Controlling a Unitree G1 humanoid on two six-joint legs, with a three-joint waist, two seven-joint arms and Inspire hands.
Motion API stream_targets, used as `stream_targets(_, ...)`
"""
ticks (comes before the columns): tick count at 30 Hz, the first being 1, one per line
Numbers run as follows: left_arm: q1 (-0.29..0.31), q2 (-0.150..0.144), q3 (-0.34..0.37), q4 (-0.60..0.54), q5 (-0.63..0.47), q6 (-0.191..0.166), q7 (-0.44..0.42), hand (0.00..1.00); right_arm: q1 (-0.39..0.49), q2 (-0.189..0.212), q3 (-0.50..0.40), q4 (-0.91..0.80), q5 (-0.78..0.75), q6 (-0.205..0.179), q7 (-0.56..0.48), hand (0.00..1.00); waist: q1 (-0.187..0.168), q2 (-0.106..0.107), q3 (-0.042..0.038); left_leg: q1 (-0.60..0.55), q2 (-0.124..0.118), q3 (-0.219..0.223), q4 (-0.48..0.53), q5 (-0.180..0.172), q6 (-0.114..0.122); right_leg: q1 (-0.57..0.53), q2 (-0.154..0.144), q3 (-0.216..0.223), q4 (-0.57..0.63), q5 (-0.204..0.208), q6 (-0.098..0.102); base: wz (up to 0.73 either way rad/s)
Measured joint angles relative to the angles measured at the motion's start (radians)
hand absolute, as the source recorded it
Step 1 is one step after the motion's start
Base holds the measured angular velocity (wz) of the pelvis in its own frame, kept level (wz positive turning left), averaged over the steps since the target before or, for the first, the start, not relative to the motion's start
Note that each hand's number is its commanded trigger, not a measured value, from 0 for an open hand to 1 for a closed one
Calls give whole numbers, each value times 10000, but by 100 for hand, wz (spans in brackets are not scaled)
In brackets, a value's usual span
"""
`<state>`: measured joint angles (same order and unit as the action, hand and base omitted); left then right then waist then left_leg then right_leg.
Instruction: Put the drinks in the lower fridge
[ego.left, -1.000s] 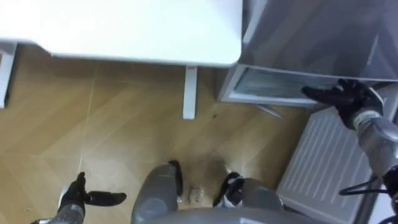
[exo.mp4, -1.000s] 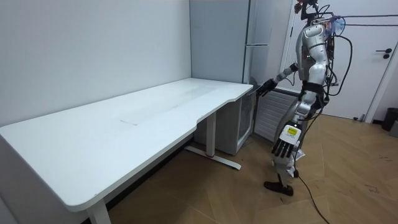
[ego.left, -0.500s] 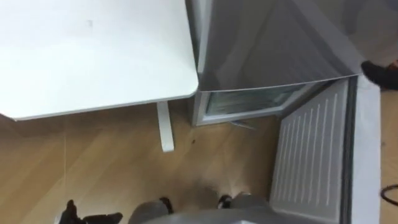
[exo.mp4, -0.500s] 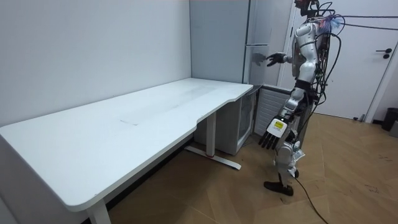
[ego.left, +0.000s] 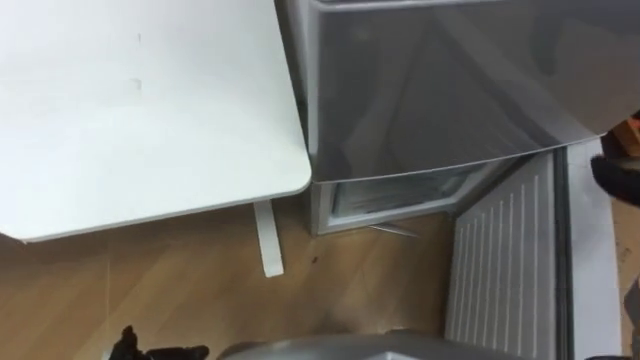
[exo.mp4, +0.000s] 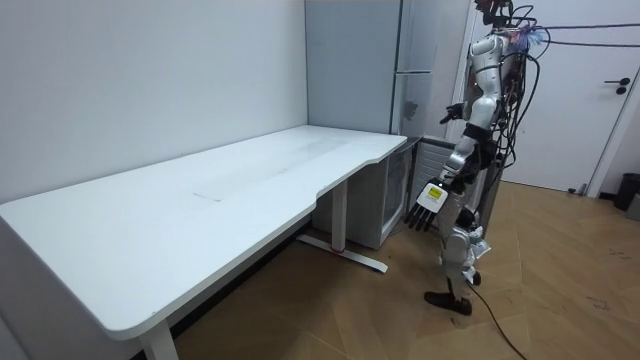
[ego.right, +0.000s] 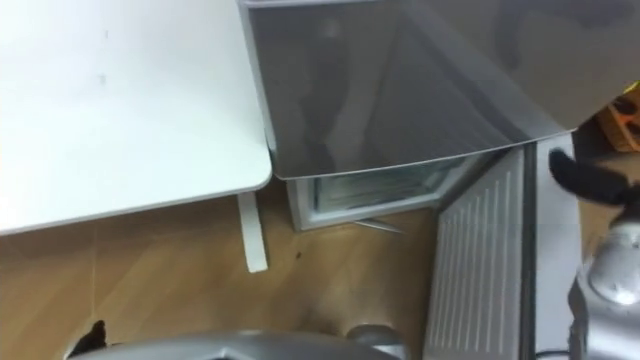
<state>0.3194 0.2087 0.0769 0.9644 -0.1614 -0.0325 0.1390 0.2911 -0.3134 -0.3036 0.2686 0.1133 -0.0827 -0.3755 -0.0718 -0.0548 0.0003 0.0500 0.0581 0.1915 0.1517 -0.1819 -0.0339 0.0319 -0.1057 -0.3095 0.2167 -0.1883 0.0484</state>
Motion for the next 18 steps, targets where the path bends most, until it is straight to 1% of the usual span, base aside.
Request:
stream_targets(1,21,-8,10,27,112,46,-24,0,30,87,6,194,11,102,161,0,5,40,1,55,4,3,-1,-1,-2,22,13,68,8,-1,-1,-15)
stream_targets(3,42,-13,78,30,273,95,-26,0,40,170,15,729,130,104,328,0,-27,28,7,172,6,12,-3,-3,-7,162,19,83,-13,-2,-4,-6)
stream_targets(4,63,-14,118,28,265,131,-26,0,52,186,23,1101,391,156,437,0,-26,-10,11,294,1,13,-26,-19,-27,247,30,116,-115,-14,8,-3)
stream_targets(5,99,-25,201,22,267,172,-31,0,54,221,35,1251,565,304,586,0,-13,-44,-11,332,-6,23,-33,-29,-31,257,34,198,-124,-35,27,-4)
stream_targets(7,123,-27,277,23,266,226,-23,0,46,313,81,1465,776,326,779,0,-30,-108,-12,323,-6,30,-31,-30,-29,270,41,227,-121,-27,19,-4)
stream_targets(8,142,-51,311,10,264,288,-22,0,43,387,80,1642,806,429,957,0,-25,-156,-20,325,-6,27,-19,-30,-28,303,44,240,-119,-15,13,0)
stream_targets(11,223,-147,389,-22,301,448,-24,0,43,577,237,1878,1076,629,1309,0,7,-187,-22,340,1,-11,17,-28,-27,344,76,287,-133,19,-2,0)
stream_targets(13,231,-203,394,-21,440,546,-28,0,43,608,459,1910,1182,633,1500,0,38,-168,-23,313,4,-23,10,-28,-27,341,94,310,-148,51,-6,0)
stream_targets(15,230,-219,387,-26,471,560,-30,0,42,684,598,1911,1343,621,1675,0,74,-129,-37,301,2,-15,11,-29,-28,344,96,310,-157,52,-6,0)
stream_targets(16,228,-214,391,-34,468,560,-27,0,39,749,643,1899,1488,588,1665,0,84,-107,-56,300,4,-18,10,-30,-29,353,104,311,-170,52,-5,0)
stream_targets(18,227,-215,387,-37,467,560,-26,0,41,756,645,1913,1680,580,1791,0,79,-128,-61,304,10,-18,2,-30,-30,348,111,320,-171,52,-6,-2)
